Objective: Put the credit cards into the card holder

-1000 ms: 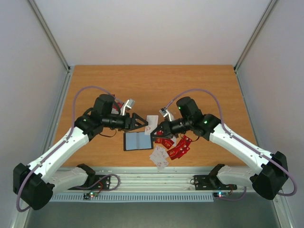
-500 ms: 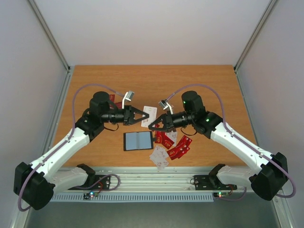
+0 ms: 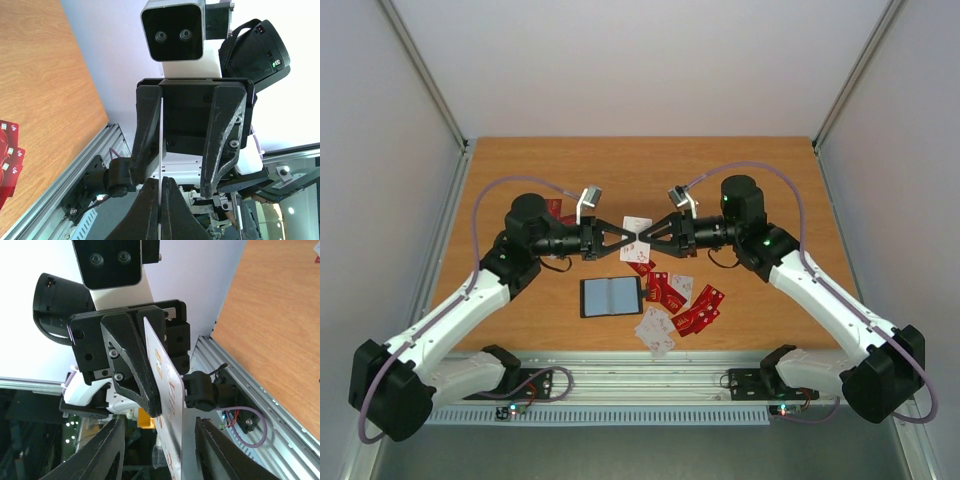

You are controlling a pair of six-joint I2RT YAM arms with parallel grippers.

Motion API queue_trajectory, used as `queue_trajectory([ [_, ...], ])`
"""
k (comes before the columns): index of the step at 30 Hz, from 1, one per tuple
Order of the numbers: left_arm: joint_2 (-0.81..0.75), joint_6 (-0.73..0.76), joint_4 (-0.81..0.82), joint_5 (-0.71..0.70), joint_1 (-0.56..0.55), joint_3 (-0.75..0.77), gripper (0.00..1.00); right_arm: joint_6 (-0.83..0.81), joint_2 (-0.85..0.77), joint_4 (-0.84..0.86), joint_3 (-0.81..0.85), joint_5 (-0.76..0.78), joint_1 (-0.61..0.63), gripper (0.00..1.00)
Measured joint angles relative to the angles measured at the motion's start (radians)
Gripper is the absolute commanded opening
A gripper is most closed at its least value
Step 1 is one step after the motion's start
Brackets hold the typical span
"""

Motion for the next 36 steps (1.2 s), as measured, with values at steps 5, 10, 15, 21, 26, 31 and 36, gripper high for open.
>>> queue_trajectory([
  [5, 0.006, -0.021, 0.028, -0.001, 0.0, 0.0, 0.0, 0.045, 0.025, 0.059, 0.003, -0.011, -0.003, 0.2],
  [10, 0.012, -0.029, 0.041, -0.006, 0.0, 0.0, 0.0, 0.088, 0.05, 0.118, 0.004, -0.025, -0.004, 0.05],
  [15, 0.014, -0.039, 0.068, -0.01, 0.003, 0.001, 0.03, 0.114, 0.057, 0.157, 0.004, -0.034, -0.008, 0.01],
  [21, 0.016, -0.032, 0.054, -0.024, 0.007, 0.001, 0.51, 0.108, 0.057, 0.136, 0.014, -0.032, -0.008, 0.01],
  [26, 0.01, 0.082, -0.198, -0.103, 0.014, 0.041, 0.6, -0.019, 0.077, -0.088, 0.101, 0.02, -0.008, 0.01],
  [31, -0.009, 0.313, -0.64, -0.315, 0.021, 0.128, 0.51, -0.18, 0.138, -0.328, 0.13, 0.107, -0.008, 0.01],
  [36, -0.008, 0.439, -0.909, -0.483, 0.038, 0.108, 0.43, -0.272, 0.242, -0.42, 0.113, 0.173, 0.009, 0.01],
])
